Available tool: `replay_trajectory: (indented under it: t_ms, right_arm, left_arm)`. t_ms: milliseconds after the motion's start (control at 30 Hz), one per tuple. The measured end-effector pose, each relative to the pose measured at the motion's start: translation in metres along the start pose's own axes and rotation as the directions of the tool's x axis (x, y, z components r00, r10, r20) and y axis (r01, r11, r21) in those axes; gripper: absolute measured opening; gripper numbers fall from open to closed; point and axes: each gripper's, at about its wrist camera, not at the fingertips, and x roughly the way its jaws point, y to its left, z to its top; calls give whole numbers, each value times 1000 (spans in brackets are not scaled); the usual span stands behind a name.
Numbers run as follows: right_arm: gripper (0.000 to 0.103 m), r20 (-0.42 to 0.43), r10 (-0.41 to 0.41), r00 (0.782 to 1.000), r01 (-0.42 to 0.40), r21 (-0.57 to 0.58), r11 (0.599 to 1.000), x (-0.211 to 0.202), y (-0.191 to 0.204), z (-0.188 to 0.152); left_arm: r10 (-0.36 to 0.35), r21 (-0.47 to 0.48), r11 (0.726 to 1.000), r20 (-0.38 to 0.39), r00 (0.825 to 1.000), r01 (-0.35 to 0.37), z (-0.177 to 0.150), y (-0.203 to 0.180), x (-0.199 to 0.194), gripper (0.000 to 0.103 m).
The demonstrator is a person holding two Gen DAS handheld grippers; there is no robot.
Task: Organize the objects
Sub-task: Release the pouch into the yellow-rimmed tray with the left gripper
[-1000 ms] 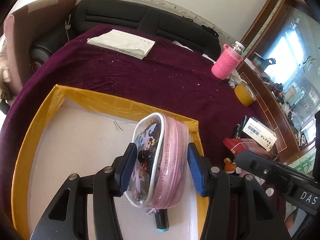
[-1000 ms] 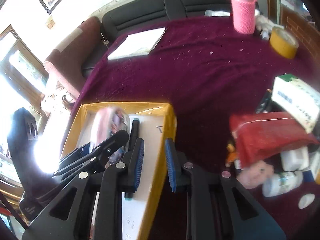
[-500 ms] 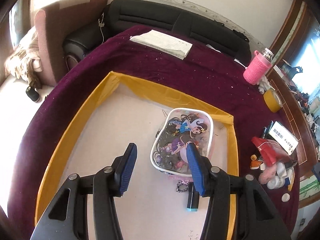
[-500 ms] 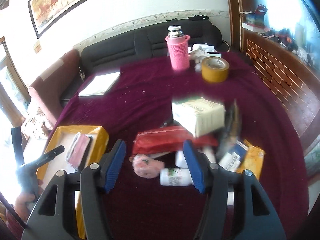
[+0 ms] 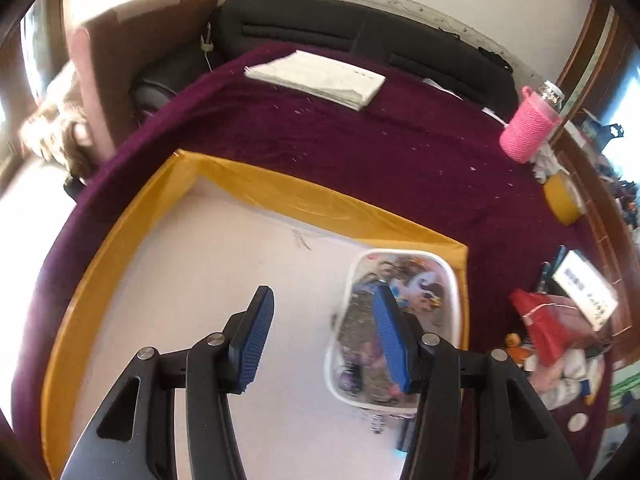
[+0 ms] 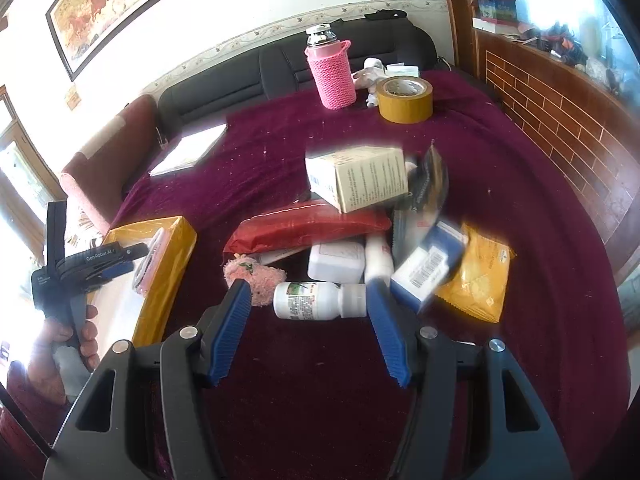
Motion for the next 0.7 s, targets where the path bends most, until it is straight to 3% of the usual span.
replay_trajectory:
  t_ms: [67,200,233,267,300,367,433,500,600,700]
  right_arm:
    - [59,18,-8,1000,8,0,1000,-7,-1,2]
    - [63,174,6,985,-5,-6,1000,-42,0,4]
    - [71,251,22,968,-23,1,1000,-53,-2,2]
    - [92,296,50,954,-55,9,998,-59,-4,-1]
    - [99,324,67,944,-82,33,996,-61,-9,-6]
    - [99,263,15,965,-40,91,995,-53,-16,-8]
    - [99,222,6,975,-32,114,993,-44,-23,-12]
    - [99,205,-45,978,21,117,993,-40,-26,-16]
    - [99,181,-86,980,61,138,989,-34,-39,-14]
    - [99,144,-107,984,87,139,986,-26,-53,4]
  left_arm:
    - [45,20,999,26,999,-46,-2,2,-12,46]
    - [-98,55,994,80,992,93,-5,-15,-40,46]
    - [-133,88,988,80,988,126,-7,-26,-43,49]
    - [-137,122,984,72,988,127,-8,-36,-43,52]
    - [-101,161,983,71,992,89,-9,-48,-39,52]
    - [46,224,972,113,993,-70,-11,-62,-29,52]
    - [112,237,961,147,983,-145,-13,-61,-21,52]
    - [105,214,968,132,986,-132,-15,-53,-22,52]
    - [5,178,983,161,987,-34,-18,-44,-52,52]
    - [-122,183,979,183,976,88,-29,-42,-92,54]
